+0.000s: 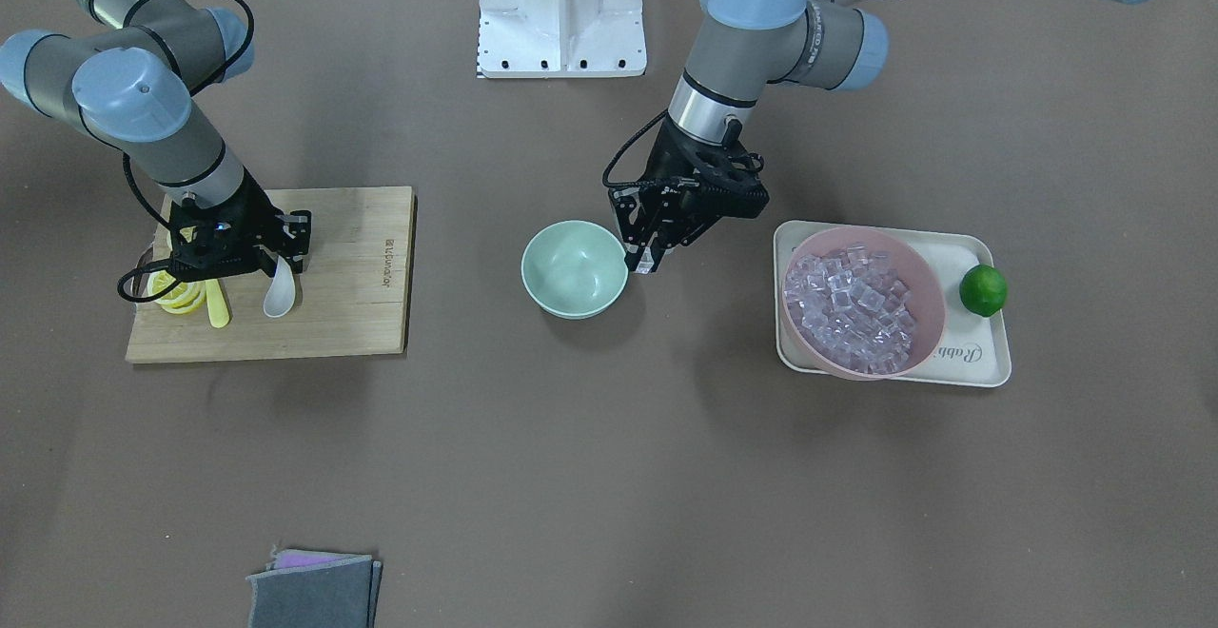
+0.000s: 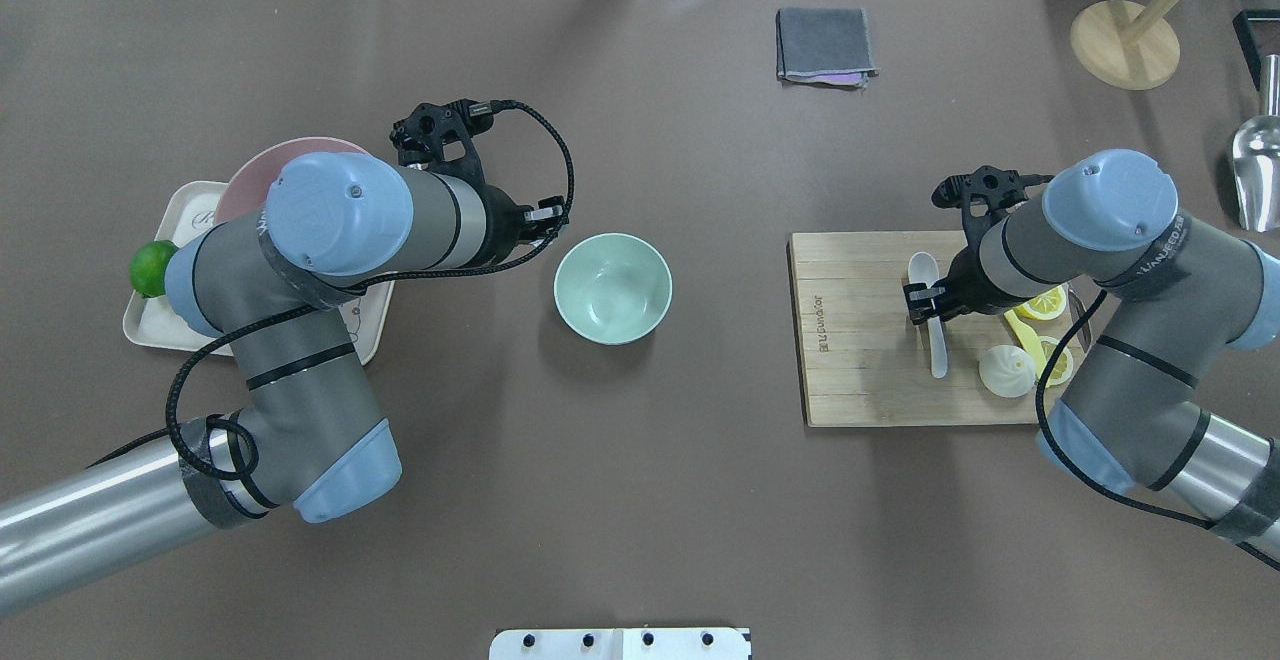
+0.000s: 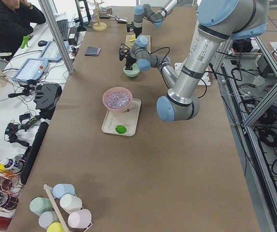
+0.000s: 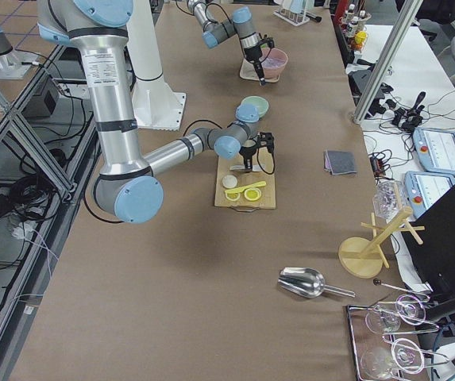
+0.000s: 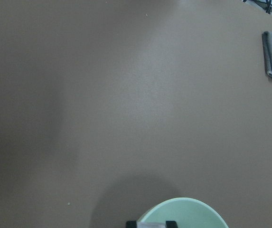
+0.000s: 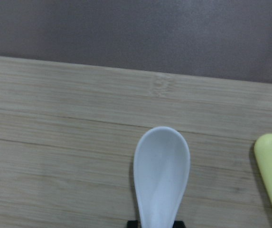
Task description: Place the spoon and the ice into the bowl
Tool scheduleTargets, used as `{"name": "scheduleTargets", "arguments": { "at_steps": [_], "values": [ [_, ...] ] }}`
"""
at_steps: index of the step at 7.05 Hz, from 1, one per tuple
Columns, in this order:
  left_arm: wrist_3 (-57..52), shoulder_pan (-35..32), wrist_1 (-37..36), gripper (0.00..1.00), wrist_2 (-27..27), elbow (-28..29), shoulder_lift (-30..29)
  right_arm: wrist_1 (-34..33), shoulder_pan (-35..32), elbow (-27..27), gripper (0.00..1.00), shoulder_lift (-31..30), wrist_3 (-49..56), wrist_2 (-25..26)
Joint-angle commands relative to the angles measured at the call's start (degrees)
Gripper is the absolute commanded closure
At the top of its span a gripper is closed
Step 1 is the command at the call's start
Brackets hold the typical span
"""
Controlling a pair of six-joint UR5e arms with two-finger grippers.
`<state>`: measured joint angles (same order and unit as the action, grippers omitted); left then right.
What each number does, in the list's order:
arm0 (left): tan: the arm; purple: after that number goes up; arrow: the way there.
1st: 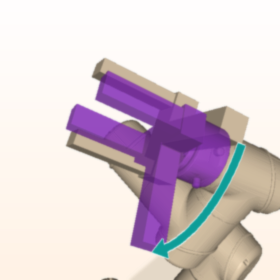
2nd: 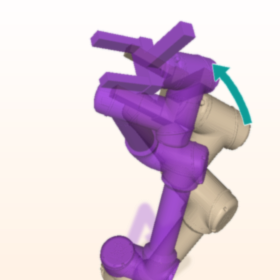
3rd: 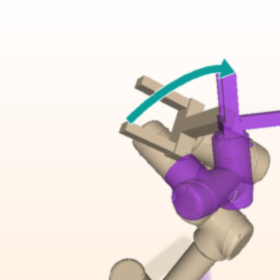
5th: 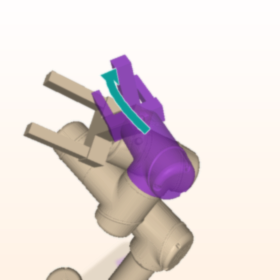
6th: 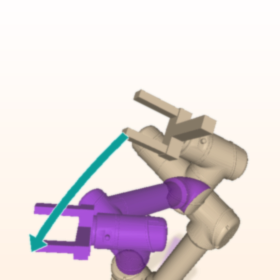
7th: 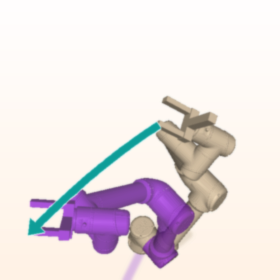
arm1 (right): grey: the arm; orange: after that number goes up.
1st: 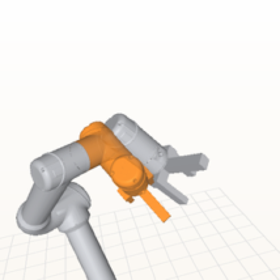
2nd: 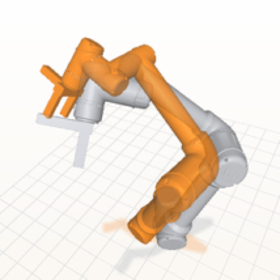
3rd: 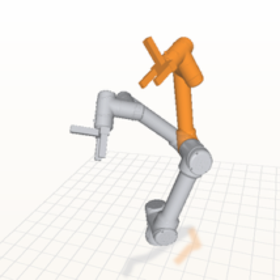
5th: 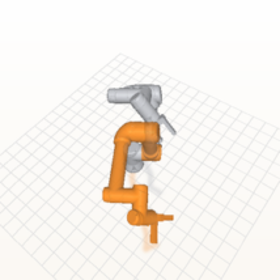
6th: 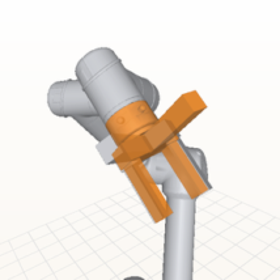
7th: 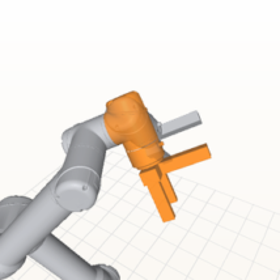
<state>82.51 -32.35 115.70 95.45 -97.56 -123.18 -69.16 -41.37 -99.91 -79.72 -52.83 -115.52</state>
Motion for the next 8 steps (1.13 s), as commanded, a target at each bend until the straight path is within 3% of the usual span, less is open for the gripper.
{"name": "scheduleTargets", "arguments": {
  "at_steps": [1, 3, 4, 6, 7, 8],
  "values": [
    [-0.1, 0.1, 0.0, 1.00, -0.1, 0.0, 0.0, 0.0, 0.0, 0.0, 1.00, -0.4, -0.1, 0.5],
    [-0.1, 0.4, 0.0, 1.00, -0.2, -0.1, -0.2, -3.8, -0.7, -4.5, 1.00, 0.3, -0.1, -0.6],
    [0.1, 3.1, 0.0, 1.00, -3.1, -0.3, -0.4, -8.6, -1.9, -7.5, 1.00, 2.0, -0.2, -2.2],
    [0.2, 6.2, 0.1, 0.96, -5.6, 0.4, -1.0, -16.0, -2.2, -8.7, 1.00, 8.4, -1.0, -2.8],
    [0.2, 6.2, 0.2, 0.49, -5.6, 2.4, -2.8, -16.2, -2.0, -8.7, 1.00, 9.3, -1.3, -2.8],
    [0.6, 6.2, 0.5, 0.17, -5.7, 3.4, -4.0, -16.3, -2.0, -8.7, 1.00, 10.1, -1.4, -2.7]
  ]
}}
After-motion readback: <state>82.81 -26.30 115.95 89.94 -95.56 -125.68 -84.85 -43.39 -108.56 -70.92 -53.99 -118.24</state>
